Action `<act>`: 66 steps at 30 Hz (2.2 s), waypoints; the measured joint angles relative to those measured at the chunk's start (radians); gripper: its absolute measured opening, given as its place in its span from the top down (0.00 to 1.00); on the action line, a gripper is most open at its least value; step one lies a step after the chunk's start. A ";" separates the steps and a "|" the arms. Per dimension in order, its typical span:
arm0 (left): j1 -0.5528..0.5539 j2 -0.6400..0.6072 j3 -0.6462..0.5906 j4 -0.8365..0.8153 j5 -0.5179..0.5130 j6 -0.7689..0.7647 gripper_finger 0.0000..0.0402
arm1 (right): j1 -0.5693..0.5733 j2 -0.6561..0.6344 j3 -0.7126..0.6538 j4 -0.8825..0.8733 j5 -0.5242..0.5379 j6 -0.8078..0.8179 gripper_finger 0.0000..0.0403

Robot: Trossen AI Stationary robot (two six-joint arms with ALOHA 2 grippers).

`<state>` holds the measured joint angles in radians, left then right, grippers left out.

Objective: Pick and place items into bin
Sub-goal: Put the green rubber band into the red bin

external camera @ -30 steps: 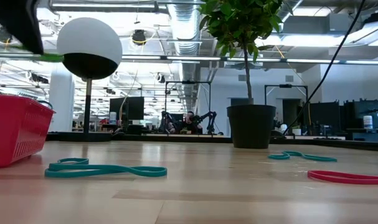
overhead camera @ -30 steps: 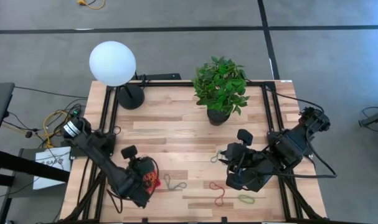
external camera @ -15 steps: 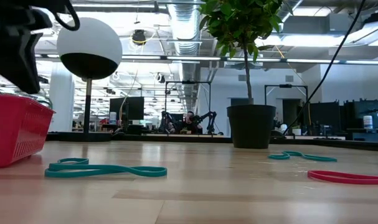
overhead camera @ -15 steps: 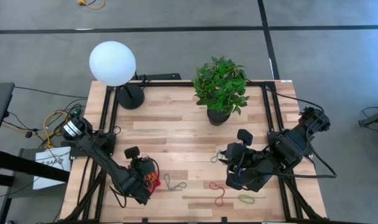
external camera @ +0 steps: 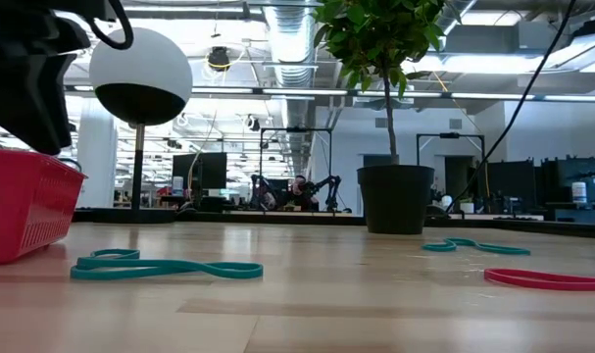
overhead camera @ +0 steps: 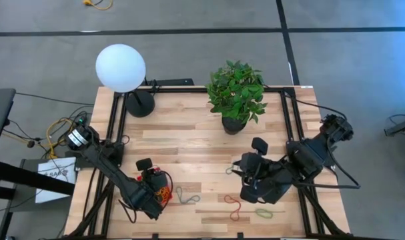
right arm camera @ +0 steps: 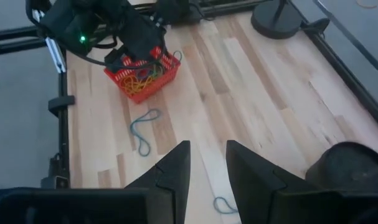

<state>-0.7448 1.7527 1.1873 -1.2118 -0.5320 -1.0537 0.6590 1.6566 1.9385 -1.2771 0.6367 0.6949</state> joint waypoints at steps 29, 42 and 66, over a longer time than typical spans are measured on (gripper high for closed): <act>0.117 0.000 0.001 0.134 -0.190 0.021 0.74 | -0.227 0.000 -0.410 0.111 -0.267 0.006 0.76; 0.104 0.000 0.001 0.134 -0.182 0.015 0.74 | -0.035 -0.225 -0.432 -0.080 -0.063 0.113 0.76; 0.112 0.000 0.001 0.149 -0.182 0.012 0.74 | 0.282 0.066 -0.785 0.398 -0.618 0.558 0.76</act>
<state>-0.6331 1.7527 1.1885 -1.0628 -0.7143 -1.0420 0.9415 1.7230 1.1530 -0.8794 0.0186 1.2525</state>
